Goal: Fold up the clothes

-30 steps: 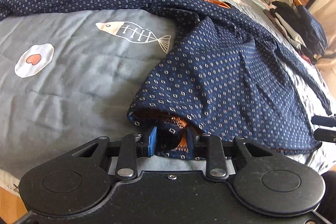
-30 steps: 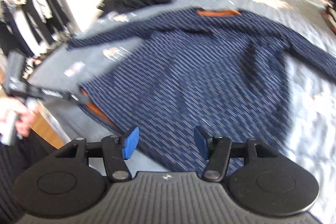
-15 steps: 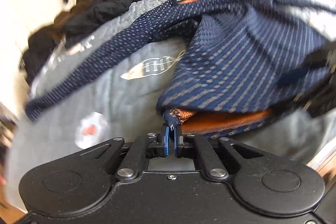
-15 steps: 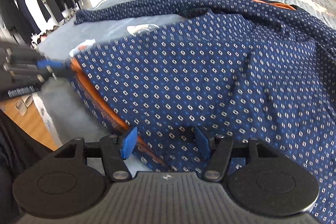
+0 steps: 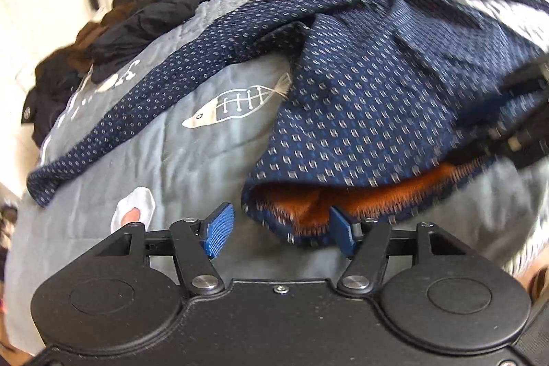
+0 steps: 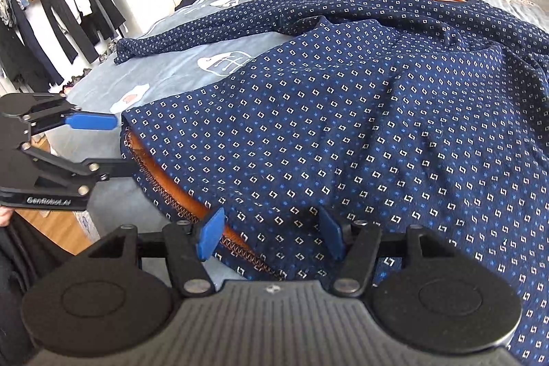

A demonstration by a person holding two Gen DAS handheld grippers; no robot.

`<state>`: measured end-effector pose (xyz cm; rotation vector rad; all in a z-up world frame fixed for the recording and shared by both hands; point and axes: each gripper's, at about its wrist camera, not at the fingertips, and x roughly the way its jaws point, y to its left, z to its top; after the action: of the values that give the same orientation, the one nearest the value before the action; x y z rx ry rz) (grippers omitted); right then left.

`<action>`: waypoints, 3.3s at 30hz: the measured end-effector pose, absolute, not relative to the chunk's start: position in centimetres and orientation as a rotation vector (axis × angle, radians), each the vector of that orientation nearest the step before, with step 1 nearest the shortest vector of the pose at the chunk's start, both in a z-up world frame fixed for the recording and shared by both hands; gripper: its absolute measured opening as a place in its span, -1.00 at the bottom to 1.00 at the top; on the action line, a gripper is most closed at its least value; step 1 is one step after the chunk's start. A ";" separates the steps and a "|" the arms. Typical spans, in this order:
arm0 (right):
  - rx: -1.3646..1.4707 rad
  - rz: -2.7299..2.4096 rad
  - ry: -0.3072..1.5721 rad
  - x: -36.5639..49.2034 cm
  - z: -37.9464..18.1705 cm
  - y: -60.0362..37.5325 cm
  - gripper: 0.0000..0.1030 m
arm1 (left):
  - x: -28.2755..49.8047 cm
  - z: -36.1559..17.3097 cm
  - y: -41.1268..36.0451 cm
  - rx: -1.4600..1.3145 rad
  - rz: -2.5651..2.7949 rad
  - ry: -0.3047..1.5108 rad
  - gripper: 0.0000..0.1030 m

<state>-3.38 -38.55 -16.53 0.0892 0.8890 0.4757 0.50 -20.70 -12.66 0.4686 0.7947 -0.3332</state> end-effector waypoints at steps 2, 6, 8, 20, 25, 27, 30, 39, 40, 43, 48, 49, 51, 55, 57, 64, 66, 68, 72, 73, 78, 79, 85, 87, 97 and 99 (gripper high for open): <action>0.095 0.477 0.888 -3.4 -16.6 -38.7 0.18 | 1.2 -13.0 -20.5 0.449 -0.367 0.799 0.17; 0.104 0.480 0.886 -3.5 -16.6 -38.8 0.18 | 2.1 -13.0 -20.0 0.394 -0.459 0.814 -0.76; 0.107 0.482 0.886 -3.7 -16.6 -38.9 0.18 | 0.8 -12.2 -20.1 0.527 -0.497 0.743 -0.79; 0.102 0.534 0.934 -4.7 -16.2 -39.8 0.18 | -2.4 -9.8 -18.8 0.909 -0.709 0.784 -0.10; 0.143 0.554 0.972 -4.6 -15.4 -40.5 0.18 | -1.2 -6.7 -15.9 0.657 -0.781 0.796 0.41; 0.155 0.551 0.970 -4.7 -14.9 -40.9 0.18 | -0.3 -5.9 -14.6 0.578 -0.764 0.784 0.46; 0.170 0.531 0.955 -5.1 -14.1 -41.4 0.21 | 1.2 -5.5 -13.0 0.486 -0.715 0.768 0.46; 0.185 0.363 0.820 -4.8 -9.9 -43.5 0.43 | 5.3 -3.7 -15.6 0.346 -0.662 0.639 0.46; 0.185 0.347 0.801 -4.8 -9.4 -43.7 0.45 | 5.7 -3.6 -16.1 0.353 -0.663 0.624 0.46; 0.184 0.311 0.756 -4.9 -8.4 -44.2 0.48 | 7.5 -3.8 -17.3 0.402 -0.654 0.612 0.46; 0.164 0.285 0.756 -3.7 -8.7 -44.7 0.50 | 11.1 -3.0 -18.6 0.426 -0.668 0.576 0.46; 0.167 0.284 0.755 -3.2 -8.7 -44.9 0.50 | 11.9 -2.8 -19.1 0.442 -0.668 0.567 0.46; 0.177 0.281 0.741 -1.9 -8.3 -45.6 0.50 | 13.9 -2.4 -20.5 0.467 -0.663 0.556 0.46; 0.183 0.288 0.737 1.8 -7.2 -47.6 0.52 | 17.7 -2.0 -23.4 0.445 -0.644 0.556 0.46; 0.157 0.290 0.738 4.6 -6.4 -48.8 0.53 | 19.9 -2.2 -24.9 0.415 -0.643 0.568 0.46; 0.059 0.243 0.749 16.5 -6.5 -54.4 0.56 | 27.9 -4.7 -30.5 0.548 -0.642 0.586 0.31; -0.021 0.254 0.760 20.1 -7.1 -55.7 0.56 | 30.3 -5.5 -31.6 0.568 -0.655 0.607 0.19; -0.122 0.261 0.772 23.5 -7.8 -56.8 0.55 | 32.4 -6.5 -32.5 0.608 -0.662 0.621 0.17; -0.263 0.315 0.815 29.9 -9.6 -58.5 0.55 | 35.8 -8.6 -33.9 0.657 -0.684 0.676 0.17; -0.287 0.320 0.827 31.1 -10.2 -58.7 0.55 | 36.3 -9.0 -34.2 0.669 -0.695 0.676 0.17; -0.304 0.338 0.882 36.0 -13.0 -59.9 0.55 | 38.7 -11.9 -36.0 0.749 -0.717 0.696 0.19; -0.293 0.337 0.888 36.7 -13.4 -60.2 0.55 | 39.3 -12.4 -36.2 0.753 -0.711 0.709 0.19; -0.236 0.352 0.943 40.2 -15.9 -60.7 0.55 | 41.2 -14.5 -36.9 0.739 -0.730 0.746 0.31; -0.243 0.366 0.974 40.6 -16.7 -60.4 0.51 | 41.3 -14.7 -37.1 0.733 -0.744 0.752 0.01; -0.239 0.383 0.961 40.2 -16.0 -59.6 -0.79 | 40.9 -13.6 -37.6 0.724 -0.776 0.700 -0.88; -0.229 0.348 0.921 40.4 -15.2 -60.1 -0.80 | 41.4 -12.7 -37.5 0.698 -0.754 0.662 -0.89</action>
<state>40.43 -60.15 -15.16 -0.2291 0.9206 0.3484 41.41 -37.50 -12.70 0.6983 0.6623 -0.7537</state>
